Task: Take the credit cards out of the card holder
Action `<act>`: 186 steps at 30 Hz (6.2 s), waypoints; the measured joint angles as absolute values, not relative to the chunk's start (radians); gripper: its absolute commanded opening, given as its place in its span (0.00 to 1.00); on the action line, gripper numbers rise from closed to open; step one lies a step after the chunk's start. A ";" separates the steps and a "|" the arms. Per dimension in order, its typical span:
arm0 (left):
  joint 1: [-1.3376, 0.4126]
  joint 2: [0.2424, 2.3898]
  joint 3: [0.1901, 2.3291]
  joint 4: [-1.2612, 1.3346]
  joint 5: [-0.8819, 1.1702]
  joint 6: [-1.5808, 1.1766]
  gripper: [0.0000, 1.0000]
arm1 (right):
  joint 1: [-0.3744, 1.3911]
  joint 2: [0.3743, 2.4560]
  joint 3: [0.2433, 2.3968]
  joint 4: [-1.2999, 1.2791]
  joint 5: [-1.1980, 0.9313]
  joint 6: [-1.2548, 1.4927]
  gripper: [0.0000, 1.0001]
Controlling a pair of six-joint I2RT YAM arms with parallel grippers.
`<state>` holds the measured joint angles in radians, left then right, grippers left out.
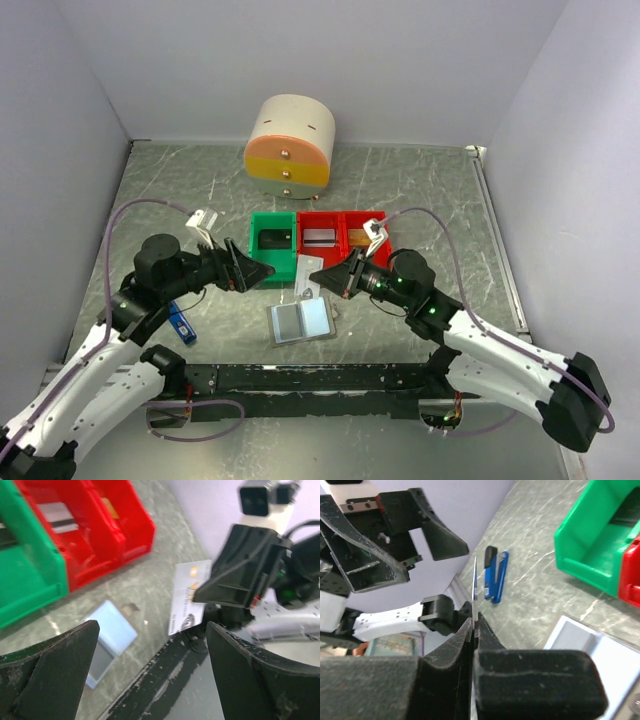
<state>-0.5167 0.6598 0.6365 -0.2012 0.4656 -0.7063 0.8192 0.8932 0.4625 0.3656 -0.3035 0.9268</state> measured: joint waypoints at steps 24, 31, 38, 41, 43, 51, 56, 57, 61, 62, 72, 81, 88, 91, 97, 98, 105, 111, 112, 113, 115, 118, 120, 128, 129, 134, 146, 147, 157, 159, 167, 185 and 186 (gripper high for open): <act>-0.517 0.585 0.793 -0.524 -0.115 -0.342 1.00 | 1.194 0.958 0.704 -0.119 0.361 0.342 0.00; -0.515 0.712 0.775 -0.521 -0.164 -0.310 1.00 | 1.131 1.080 0.747 -0.157 0.454 0.203 0.00; -0.505 0.705 0.719 -0.506 -0.197 -0.295 0.99 | 0.823 1.155 0.793 -0.164 0.250 0.139 0.00; -0.500 0.704 0.718 -0.498 -0.205 -0.295 1.00 | 0.811 1.177 0.796 -0.148 0.197 0.096 0.00; -0.489 0.703 0.718 -0.490 -0.202 -0.295 0.99 | 0.811 1.209 0.809 -0.142 0.176 0.050 0.00; -0.331 0.741 0.717 -0.474 -0.133 -0.300 0.99 | 0.809 1.331 0.907 -0.140 0.174 -0.183 0.00; -0.268 0.757 0.717 -0.475 -0.133 -0.315 0.99 | 0.809 1.420 0.951 -0.125 0.149 -0.300 0.00; -0.267 0.762 0.718 -0.476 -0.138 -0.318 0.99 | 0.809 1.443 0.960 -0.125 0.149 -0.322 0.00; -0.265 0.775 0.718 -0.476 -0.157 -0.322 0.99 | 0.809 1.520 1.007 -0.141 0.154 -0.382 0.00; -0.265 0.773 0.718 -0.476 -0.160 -0.322 0.99 | 0.809 1.536 1.018 -0.141 0.158 -0.398 0.00; -0.265 0.706 0.718 -0.468 -0.175 -0.321 0.99 | 0.811 1.628 1.029 -0.060 0.233 -0.578 0.00; -0.265 0.718 0.718 -0.468 -0.177 -0.319 0.99 | 0.812 1.769 1.048 -0.006 0.271 -0.693 0.00; -0.265 0.697 0.718 -0.464 -0.181 -0.313 0.99 | 0.804 1.816 1.075 0.034 0.281 -0.741 0.01; -0.265 0.699 0.718 -0.459 -0.180 -0.310 0.99 | 0.796 1.826 1.075 0.062 0.278 -0.762 0.02; -0.265 0.705 0.718 -0.458 -0.180 -0.303 0.99 | 0.779 1.848 1.075 0.110 0.278 -0.797 0.04; -0.265 0.705 0.718 -0.458 -0.180 -0.302 0.99 | 0.777 1.852 1.073 0.118 0.278 -0.802 0.04; -0.265 0.705 0.718 -0.445 -0.179 -0.297 0.99 | 0.769 1.886 1.064 0.133 0.260 -0.828 0.07; -0.265 0.704 0.717 -0.444 -0.179 -0.295 0.99 | 0.767 1.898 1.064 0.133 0.240 -0.823 0.13; -0.265 0.704 0.717 -0.442 -0.179 -0.295 0.99 | 0.767 1.898 1.064 0.133 0.237 -0.823 0.14; -0.265 0.704 0.717 -0.441 -0.179 -0.294 0.99 | 0.767 1.898 1.064 0.133 0.235 -0.823 0.15; -0.265 0.704 0.715 -0.438 -0.179 -0.294 0.99 | 0.767 1.898 1.064 0.133 0.233 -0.822 0.20; -0.265 0.704 0.714 -0.438 -0.179 -0.294 0.99 | 0.766 1.898 1.061 0.134 0.228 -0.821 0.33; -0.265 0.704 0.714 -0.438 -0.178 -0.294 0.99 | 0.762 1.895 1.057 0.133 0.223 -0.820 0.38; -0.265 0.704 0.713 -0.437 -0.171 -0.287 0.99 | 0.748 1.880 1.042 0.104 0.209 -0.820 0.42; -0.265 0.704 0.713 -0.437 -0.171 -0.287 0.99 | 0.748 1.878 1.042 0.101 0.209 -0.819 0.42; -0.265 0.704 0.713 -0.437 -0.168 -0.286 0.99 | 0.747 1.866 1.040 0.087 0.205 -0.815 0.44; -0.265 0.727 0.713 -0.438 -0.160 -0.284 0.99 | 0.747 1.789 1.017 0.080 0.145 -0.749 0.57; -0.265 0.731 0.713 -0.438 -0.160 -0.284 0.99 | 0.747 1.774 1.004 0.093 0.144 -0.731 0.57; -0.265 0.735 0.713 -0.437 -0.148 -0.284 0.99 | 0.746 1.353 0.780 0.262 0.088 -0.315 0.74; -0.265 0.735 0.713 -0.438 -0.144 -0.284 0.99 | 0.746 1.242 0.723 0.313 0.069 -0.177 0.80; -0.265 0.712 0.711 -0.432 -0.141 -0.280 0.99 | 0.745 1.087 0.578 0.316 -0.081 0.413 0.85; -0.265 0.741 0.711 -0.432 -0.145 -0.281 0.99 | 1.242 1.401 0.737 -0.002 0.293 0.845 0.66; -0.265 0.738 0.711 -0.433 -0.150 -0.281 0.99 | 1.253 1.430 0.765 -0.032 0.324 0.854 0.66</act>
